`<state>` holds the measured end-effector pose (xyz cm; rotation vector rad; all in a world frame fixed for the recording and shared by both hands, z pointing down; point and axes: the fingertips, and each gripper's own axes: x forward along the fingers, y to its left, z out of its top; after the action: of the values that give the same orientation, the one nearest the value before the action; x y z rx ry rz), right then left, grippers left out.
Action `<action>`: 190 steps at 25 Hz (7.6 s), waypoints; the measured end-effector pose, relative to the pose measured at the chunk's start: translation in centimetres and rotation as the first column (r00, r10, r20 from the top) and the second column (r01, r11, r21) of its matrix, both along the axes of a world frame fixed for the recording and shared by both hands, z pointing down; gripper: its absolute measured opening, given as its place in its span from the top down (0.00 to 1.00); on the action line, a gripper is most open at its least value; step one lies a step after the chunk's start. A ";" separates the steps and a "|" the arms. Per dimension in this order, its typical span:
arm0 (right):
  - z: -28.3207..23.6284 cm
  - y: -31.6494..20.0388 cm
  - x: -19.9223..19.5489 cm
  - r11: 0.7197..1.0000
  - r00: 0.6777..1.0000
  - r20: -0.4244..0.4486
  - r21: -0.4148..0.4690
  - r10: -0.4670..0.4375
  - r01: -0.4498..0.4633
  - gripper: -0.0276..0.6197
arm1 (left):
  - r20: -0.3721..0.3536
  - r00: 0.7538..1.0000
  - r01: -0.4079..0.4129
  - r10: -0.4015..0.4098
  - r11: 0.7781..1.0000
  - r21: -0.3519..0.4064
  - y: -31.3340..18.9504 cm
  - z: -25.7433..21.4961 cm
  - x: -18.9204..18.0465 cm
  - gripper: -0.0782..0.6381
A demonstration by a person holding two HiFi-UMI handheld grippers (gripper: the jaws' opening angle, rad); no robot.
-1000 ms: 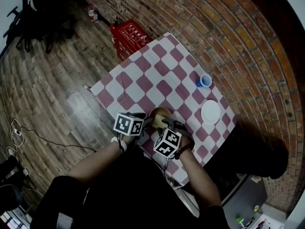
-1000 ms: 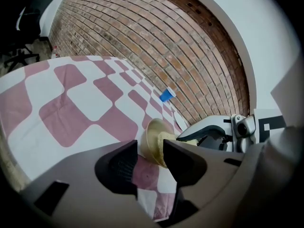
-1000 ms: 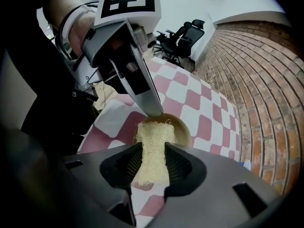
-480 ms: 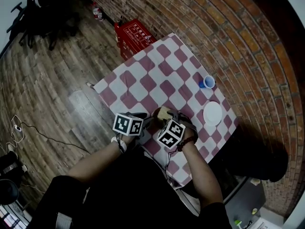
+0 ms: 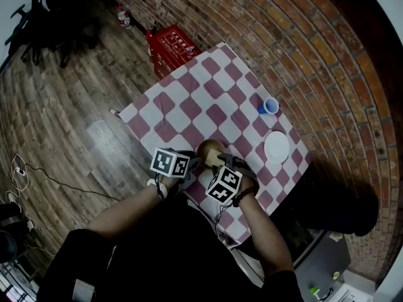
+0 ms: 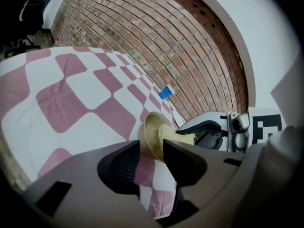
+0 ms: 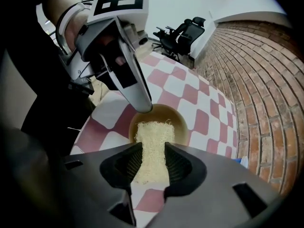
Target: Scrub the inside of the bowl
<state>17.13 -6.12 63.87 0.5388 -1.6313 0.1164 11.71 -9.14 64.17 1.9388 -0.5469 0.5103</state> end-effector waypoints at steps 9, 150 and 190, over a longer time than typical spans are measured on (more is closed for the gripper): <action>1.6 -2.7 -1.5 0.999 0.999 -0.029 0.007 -0.037 0.038 0.72 | -0.005 1.000 0.005 -0.005 1.000 -0.009 -0.2 0.1 0.0 0.67; -1.7 -2.4 -1.4 0.982 0.978 0.156 0.107 0.137 -0.155 0.72 | -0.077 0.996 0.053 -0.049 0.997 0.051 4.1 -5.4 -4.6 0.82; -17.8 7.0 4.0 0.547 -0.156 0.906 -0.368 0.394 -0.752 0.72 | -0.117 0.993 0.015 -0.013 1.000 0.020 4.7 -8.2 -1.5 0.82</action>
<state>21.17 0.90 46.09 1.7937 -2.5011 1.2202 10.25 -4.47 55.96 1.9698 -0.4918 0.3805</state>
